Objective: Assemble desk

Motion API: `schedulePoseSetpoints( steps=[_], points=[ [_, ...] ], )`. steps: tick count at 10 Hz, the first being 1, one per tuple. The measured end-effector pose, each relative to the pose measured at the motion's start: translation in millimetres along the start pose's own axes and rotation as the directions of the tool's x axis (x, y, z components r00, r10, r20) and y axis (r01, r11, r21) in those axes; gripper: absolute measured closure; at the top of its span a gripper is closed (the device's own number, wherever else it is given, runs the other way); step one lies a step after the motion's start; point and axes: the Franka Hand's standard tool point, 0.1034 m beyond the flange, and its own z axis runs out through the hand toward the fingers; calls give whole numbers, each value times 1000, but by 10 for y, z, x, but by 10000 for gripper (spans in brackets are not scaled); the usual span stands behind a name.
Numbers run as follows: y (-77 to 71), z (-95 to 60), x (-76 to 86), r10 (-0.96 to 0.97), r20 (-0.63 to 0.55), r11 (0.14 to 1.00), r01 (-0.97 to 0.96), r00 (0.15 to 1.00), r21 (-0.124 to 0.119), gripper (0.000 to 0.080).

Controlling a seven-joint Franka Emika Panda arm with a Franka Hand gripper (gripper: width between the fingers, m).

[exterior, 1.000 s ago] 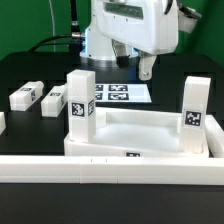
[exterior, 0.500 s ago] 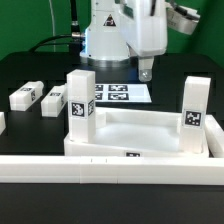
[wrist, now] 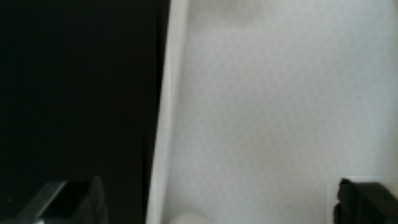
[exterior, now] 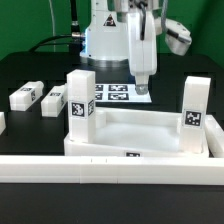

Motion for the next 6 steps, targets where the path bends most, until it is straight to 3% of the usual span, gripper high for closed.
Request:
schedulePoseSetpoints(
  steps=[6],
  points=[
    [170,448,20,-17,-32,997,15,999,-73,151]
  ],
)
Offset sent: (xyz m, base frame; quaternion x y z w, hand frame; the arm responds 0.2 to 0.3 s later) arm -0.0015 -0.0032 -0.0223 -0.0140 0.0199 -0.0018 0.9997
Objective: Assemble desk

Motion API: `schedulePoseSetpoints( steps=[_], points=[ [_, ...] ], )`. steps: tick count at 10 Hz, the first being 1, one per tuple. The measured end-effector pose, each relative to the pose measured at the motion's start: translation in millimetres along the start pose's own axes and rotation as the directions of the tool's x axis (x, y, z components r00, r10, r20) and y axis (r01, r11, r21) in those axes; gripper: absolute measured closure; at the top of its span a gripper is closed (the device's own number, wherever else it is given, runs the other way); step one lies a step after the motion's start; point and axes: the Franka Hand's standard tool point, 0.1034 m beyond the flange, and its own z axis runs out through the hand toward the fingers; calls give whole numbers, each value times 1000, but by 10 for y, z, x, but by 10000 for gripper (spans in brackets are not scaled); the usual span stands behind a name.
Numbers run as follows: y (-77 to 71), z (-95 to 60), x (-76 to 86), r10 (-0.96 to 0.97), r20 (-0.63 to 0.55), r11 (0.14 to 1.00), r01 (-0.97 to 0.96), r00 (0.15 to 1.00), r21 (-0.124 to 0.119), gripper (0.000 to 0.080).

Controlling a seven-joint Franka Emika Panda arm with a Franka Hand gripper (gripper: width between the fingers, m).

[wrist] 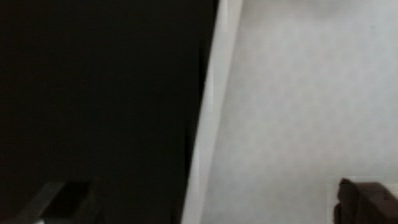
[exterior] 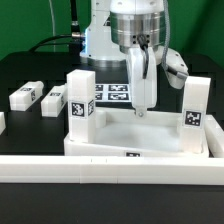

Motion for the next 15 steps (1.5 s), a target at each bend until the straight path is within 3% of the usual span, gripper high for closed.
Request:
schedulePoseSetpoints(
  steps=[2,5,6,7,10,15],
  points=[
    [17,118,17,-6,-9,1000,6,1000,-15,151],
    [40,160,-30,-24,-12,999,24,1000,-24,151],
    [41,161,-39,-29,-12,999,29,999,-24,273],
    [42,162,-42,-35,-12,999,35,999,-24,273],
    [44,164,-61,-43,-12,999,43,999,-25,715],
    [35,155,-9,-35,-16,999,34,999,-22,735]
  ],
)
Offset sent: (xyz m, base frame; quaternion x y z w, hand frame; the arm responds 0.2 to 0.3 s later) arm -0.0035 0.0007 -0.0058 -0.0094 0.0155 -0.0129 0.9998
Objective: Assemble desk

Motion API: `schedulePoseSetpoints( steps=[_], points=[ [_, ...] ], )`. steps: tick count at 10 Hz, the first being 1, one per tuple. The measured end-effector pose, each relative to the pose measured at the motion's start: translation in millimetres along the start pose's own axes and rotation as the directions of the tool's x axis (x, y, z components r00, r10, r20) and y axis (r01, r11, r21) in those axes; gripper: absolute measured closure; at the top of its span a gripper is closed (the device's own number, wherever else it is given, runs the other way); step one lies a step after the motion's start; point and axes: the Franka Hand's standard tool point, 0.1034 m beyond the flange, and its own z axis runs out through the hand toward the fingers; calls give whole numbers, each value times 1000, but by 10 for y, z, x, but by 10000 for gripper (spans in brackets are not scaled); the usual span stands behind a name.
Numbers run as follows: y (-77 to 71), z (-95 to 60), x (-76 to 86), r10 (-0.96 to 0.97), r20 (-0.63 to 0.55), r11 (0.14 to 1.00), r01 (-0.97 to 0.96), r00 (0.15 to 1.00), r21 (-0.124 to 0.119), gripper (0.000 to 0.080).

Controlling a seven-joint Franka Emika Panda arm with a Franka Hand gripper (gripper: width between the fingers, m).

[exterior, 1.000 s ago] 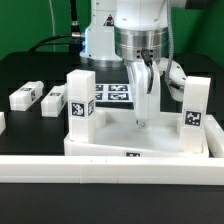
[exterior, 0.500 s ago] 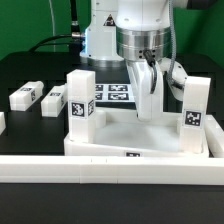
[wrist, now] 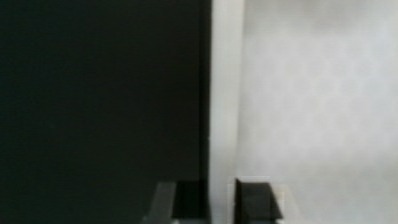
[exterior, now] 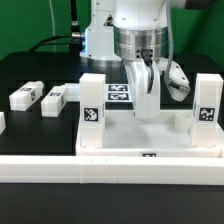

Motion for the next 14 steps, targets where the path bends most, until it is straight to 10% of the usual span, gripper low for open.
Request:
schedulePoseSetpoints(
  steps=[14],
  points=[
    [179,-6,580,-608,31,791,609,793,-58,734]
  ],
)
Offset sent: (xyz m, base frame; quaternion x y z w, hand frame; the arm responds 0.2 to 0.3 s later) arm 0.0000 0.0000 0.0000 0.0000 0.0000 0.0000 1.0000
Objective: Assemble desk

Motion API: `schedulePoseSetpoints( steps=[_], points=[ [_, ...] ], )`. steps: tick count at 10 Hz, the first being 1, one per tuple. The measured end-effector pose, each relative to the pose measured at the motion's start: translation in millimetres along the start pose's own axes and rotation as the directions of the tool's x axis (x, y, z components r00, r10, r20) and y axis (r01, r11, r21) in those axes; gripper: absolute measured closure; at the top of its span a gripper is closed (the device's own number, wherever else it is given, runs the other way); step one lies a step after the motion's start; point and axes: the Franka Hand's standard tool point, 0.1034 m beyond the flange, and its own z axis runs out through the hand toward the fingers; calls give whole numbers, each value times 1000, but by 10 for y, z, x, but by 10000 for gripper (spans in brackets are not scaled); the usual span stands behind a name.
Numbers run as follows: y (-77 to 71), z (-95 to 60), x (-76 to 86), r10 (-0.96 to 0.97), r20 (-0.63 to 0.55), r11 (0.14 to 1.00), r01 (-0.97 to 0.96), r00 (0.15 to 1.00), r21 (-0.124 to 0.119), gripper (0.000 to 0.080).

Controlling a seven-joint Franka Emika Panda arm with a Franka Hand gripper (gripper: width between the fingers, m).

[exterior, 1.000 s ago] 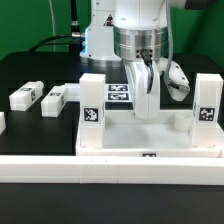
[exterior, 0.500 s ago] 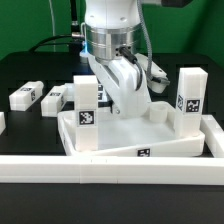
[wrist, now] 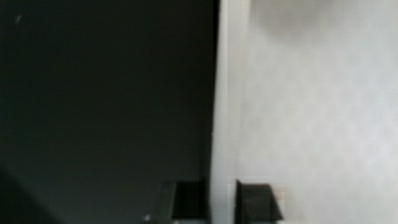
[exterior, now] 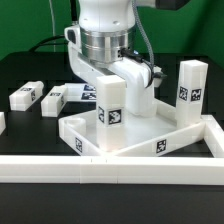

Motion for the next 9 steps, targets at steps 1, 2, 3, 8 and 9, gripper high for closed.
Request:
schedulePoseSetpoints(
  steps=[1,2,3,8,9],
  points=[
    [13,-34,65,-140,-11,990,140,990,-14,734],
    [-16,-54,97,-257,-16,966,256,966,-13,734],
    [-46,-53,109,-359,-22,933,359,933,-17,735],
    [-23,-47,125,-645,-13,764,644,764,-29,736],
    [-36,-54,126,-689,-13,725,688,725,-33,736]
  ],
)
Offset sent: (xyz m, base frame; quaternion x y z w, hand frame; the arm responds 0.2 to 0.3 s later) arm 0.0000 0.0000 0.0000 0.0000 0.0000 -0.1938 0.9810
